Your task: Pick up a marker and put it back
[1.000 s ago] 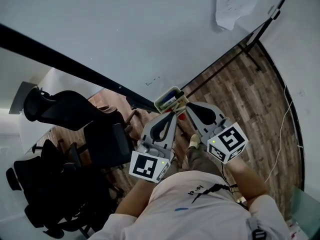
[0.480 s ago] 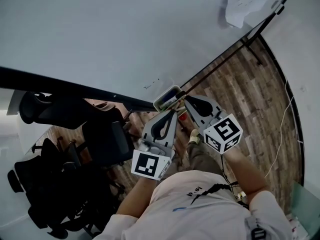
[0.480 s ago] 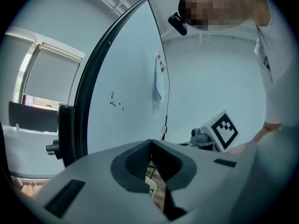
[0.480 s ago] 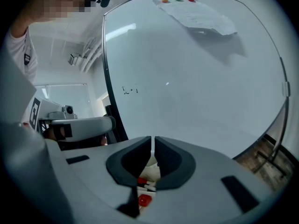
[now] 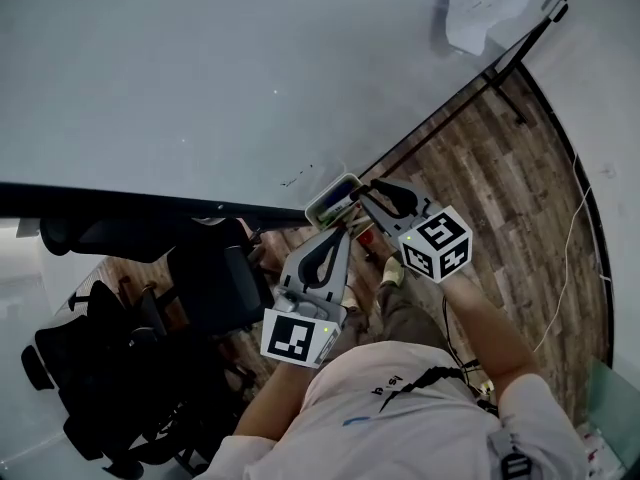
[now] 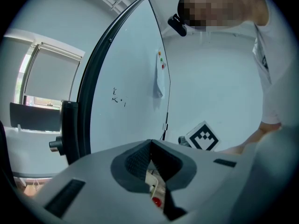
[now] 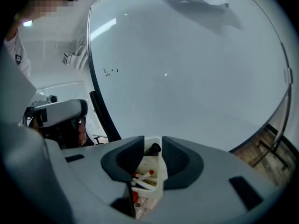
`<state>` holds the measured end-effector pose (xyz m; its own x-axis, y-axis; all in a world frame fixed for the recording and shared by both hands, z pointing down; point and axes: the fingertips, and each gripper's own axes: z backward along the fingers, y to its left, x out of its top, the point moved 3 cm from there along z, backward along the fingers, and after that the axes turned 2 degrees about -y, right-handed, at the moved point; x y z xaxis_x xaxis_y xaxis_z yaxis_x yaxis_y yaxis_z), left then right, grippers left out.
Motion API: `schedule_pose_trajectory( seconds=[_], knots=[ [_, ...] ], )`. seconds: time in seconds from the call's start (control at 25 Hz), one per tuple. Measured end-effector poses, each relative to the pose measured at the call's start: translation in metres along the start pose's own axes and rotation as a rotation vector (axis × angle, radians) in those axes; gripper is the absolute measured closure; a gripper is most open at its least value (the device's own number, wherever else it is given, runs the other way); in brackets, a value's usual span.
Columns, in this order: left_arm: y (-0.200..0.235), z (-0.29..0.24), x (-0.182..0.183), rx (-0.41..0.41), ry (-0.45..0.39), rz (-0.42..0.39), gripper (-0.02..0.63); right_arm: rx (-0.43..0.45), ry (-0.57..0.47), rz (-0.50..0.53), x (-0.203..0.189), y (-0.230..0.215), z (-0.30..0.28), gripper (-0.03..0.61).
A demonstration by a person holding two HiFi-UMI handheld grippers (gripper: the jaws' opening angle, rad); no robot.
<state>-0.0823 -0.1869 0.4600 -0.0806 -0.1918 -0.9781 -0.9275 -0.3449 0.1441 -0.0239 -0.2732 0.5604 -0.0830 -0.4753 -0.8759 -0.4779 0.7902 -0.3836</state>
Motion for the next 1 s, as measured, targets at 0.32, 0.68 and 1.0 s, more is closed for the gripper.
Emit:
schedule_pose_trajectory(
  seconds=[0.32,0.68,1.0],
  knots=[
    [0.007,0.010,-0.010,0.018,0.037,-0.006,0.601,0.034,0.075,-0.078,-0.013,-0.006,-0.018,0.465],
    [0.012,0.018,-0.007,0.033,0.031,-0.015,0.601,-0.001,0.065,-0.008,-0.003,0.004,-0.010,0.482],
    [0.009,0.028,0.005,0.008,0.000,-0.021,0.601,-0.020,-0.034,-0.022,0.030,0.020,0.011,0.494]
  ],
)
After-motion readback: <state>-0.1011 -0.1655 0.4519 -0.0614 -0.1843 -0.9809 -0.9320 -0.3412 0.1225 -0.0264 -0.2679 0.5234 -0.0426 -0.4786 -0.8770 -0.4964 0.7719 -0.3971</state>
